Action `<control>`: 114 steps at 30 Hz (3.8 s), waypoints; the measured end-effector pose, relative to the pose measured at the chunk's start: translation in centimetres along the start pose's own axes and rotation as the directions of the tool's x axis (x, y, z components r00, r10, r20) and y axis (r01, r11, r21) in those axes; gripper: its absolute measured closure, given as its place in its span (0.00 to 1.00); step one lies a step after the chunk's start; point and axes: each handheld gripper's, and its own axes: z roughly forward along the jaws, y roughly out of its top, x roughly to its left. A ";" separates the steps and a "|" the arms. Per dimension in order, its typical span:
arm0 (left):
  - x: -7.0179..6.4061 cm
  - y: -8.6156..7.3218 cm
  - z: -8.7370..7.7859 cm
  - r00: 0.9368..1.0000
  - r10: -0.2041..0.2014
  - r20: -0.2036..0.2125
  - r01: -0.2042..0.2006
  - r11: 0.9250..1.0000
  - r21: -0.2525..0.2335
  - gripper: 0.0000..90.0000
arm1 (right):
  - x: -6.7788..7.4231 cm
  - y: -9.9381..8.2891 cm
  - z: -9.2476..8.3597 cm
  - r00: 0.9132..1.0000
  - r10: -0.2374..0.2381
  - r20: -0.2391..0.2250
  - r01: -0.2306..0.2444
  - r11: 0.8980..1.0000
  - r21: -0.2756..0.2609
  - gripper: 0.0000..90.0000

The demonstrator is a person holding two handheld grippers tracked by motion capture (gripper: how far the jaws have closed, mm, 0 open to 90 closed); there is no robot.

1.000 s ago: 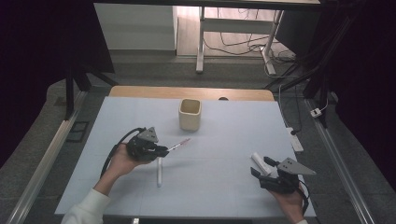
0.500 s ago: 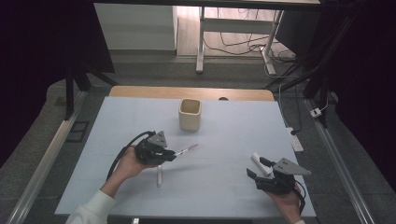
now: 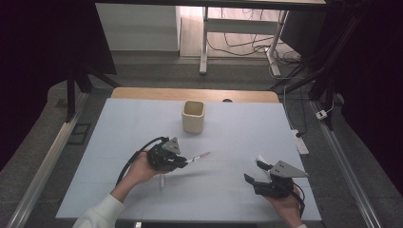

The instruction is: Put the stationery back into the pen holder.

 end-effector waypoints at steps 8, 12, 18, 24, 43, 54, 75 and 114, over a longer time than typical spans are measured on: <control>-0.9 1.2 1.3 0.999 0.033 0.005 -0.033 0.999 0.028 0.88 | 0.9 0.4 0.9 0.999 -0.033 -0.038 0.034 0.999 0.025 0.32; -1.3 1.7 1.9 0.999 0.044 0.009 -0.045 0.998 0.040 0.88 | 1.5 0.8 1.4 0.997 -0.060 -0.052 0.063 0.997 0.044 0.32; -1.7 2.3 2.6 0.998 0.052 0.020 -0.053 0.997 0.051 0.88 | 2.2 1.5 2.0 0.993 -0.089 -0.073 0.093 0.994 0.061 0.32; -1.7 2.9 3.3 0.998 0.055 0.037 -0.057 0.997 0.061 0.88 | 2.9 2.5 2.7 0.989 -0.110 -0.099 0.116 0.992 0.056 0.32; -2.8 4.3 4.4 0.994 0.084 0.063 -0.089 0.993 0.081 0.88 | 5.7 5.4 6.1 0.957 -0.240 -0.164 0.260 0.958 0.117 0.38; -3.0 4.5 4.5 0.992 0.095 0.077 -0.101 0.991 0.083 0.88 | 6.7 5.3 7.6 0.918 -0.353 -0.181 0.386 0.898 0.211 0.49; -3.1 4.6 3.4 0.987 0.091 0.131 -0.090 0.996 -0.011 0.87 | 7.8 4.4 8.3 0.816 -0.531 -0.229 0.577 0.777 0.253 0.82; -1.7 1.4 0.0 0.988 -0.114 -0.107 0.081 0.958 -0.274 0.38 | 4.4 4.8 6.7 0.958 -0.259 -0.126 0.277 0.948 0.155 0.85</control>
